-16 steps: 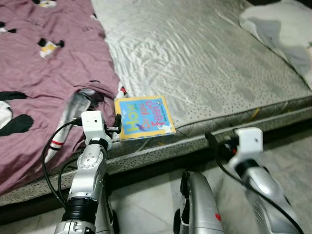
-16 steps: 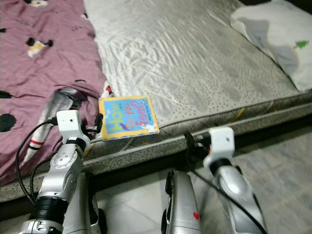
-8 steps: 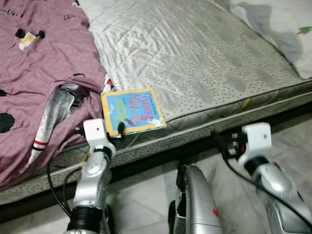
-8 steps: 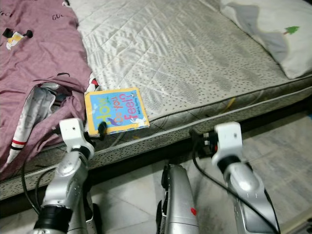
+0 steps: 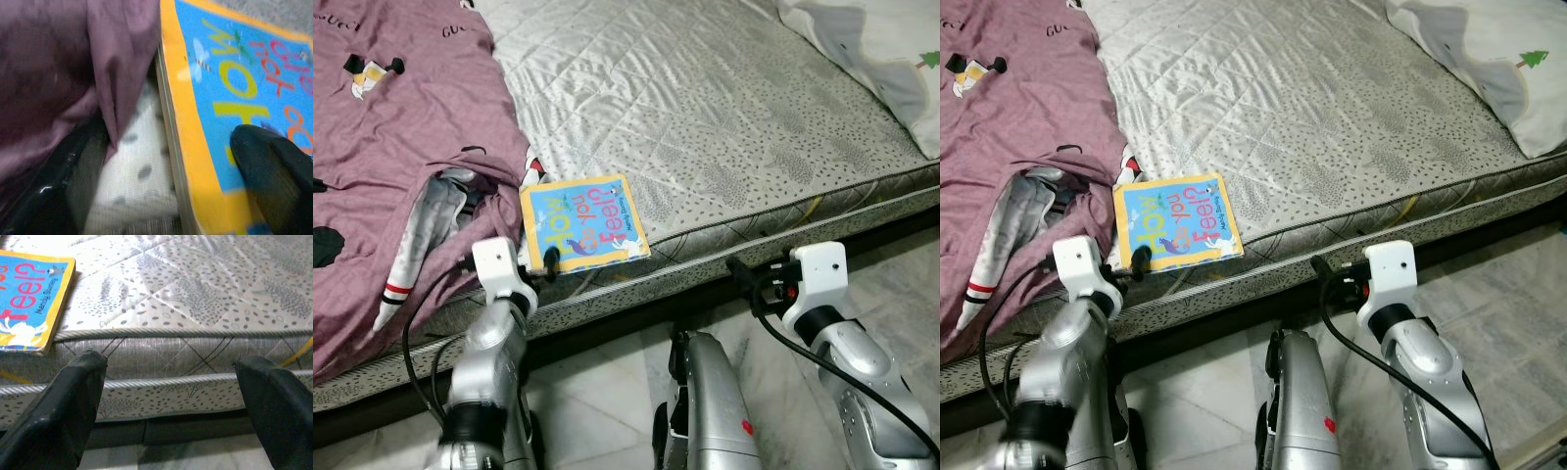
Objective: Clean up the room
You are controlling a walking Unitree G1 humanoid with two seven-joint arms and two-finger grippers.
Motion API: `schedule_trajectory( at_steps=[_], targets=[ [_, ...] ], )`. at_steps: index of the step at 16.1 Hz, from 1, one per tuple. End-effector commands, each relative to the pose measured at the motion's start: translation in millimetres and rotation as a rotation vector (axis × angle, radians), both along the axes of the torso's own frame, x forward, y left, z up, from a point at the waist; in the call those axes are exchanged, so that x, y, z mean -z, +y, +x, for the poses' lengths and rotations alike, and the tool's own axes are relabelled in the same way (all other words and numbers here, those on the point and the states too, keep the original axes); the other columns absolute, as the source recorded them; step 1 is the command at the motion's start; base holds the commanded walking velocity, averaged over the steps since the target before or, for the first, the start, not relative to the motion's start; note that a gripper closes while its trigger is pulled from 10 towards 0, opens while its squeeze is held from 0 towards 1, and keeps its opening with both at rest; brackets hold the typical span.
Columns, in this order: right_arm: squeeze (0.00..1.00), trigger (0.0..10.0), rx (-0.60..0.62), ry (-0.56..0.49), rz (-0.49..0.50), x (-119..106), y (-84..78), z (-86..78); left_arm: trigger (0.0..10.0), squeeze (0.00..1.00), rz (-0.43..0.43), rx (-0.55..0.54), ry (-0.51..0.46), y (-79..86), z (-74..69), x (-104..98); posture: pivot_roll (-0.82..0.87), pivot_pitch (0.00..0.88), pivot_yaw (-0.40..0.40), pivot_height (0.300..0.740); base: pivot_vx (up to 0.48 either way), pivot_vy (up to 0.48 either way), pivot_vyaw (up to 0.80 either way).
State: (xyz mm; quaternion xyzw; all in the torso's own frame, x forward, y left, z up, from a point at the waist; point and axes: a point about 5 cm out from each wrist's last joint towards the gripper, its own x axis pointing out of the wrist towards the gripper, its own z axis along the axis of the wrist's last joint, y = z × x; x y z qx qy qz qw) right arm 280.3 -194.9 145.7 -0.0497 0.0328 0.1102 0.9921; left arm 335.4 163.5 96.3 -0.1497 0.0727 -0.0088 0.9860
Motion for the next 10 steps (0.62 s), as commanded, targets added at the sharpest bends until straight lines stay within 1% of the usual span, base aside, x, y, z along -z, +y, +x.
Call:
schedule_trajectory(
  at_steps=[1, 4, 5, 6, 7, 9, 10],
  targets=[
    [0.0, 10.0, -0.003, 0.005, -0.009, 1.1, -1.3, 0.1, 10.0, 0.0, -0.048, 0.019, 0.031, -0.4, -1.2, 8.5, -0.16, 0.219, -0.099, 0.501, 0.0, 0.0, 0.0],
    [0.0, 10.0, 0.024, -0.021, -0.006, -4.1, -3.1, 0.0, 10.0, 0.0, -0.108, 0.118, 0.068, -8.3, 9.2, 8.7, -0.19, 0.217, -0.072, 0.501, 0.0, 0.0, 0.0],
    [0.0, 10.0, 0.035, -0.022, -0.009, -4.0, -3.8, -3.0, 0.0, 0.0, -0.164, 0.228, 0.049, -18.8, 11.2, 6.6, -0.19, 0.217, -0.072, 0.501, 0.0, 0.0, 0.0],
    [0.0, 10.0, 0.036, -0.021, -0.01, -4.0, -4.2, -4.0, 0.0, 0.0, -0.19, 0.269, 0.049, -23.6, 12.0, 5.7, -0.21, 0.212, -0.078, 0.501, 0.0, 0.0, 0.0],
    [0.0, 10.0, 0.029, -0.02, -0.016, -4.3, -3.8, -4.6, 0.0, 0.0, -0.204, 0.282, 0.047, -26.0, 14.0, 3.9, -0.21, 0.209, -0.083, 0.501, 0.0, 0.0, 0.0],
    [0.0, 10.0, 0.02, -0.023, -0.029, -5.8, -3.4, -1.8, 0.0, 0.0, -0.229, 0.265, 0.032, -25.4, 20.6, -0.6, -0.22, 0.208, -0.089, 0.501, 0.0, 0.0, 0.0],
    [0.0, 10.0, 0.02, -0.025, -0.03, -6.6, -3.6, -0.9, 0.0, 0.0, -0.235, 0.265, 0.032, -25.4, 21.4, -0.9, -0.22, 0.208, -0.089, 0.501, 0.0, 0.0, 0.0]
  ],
)
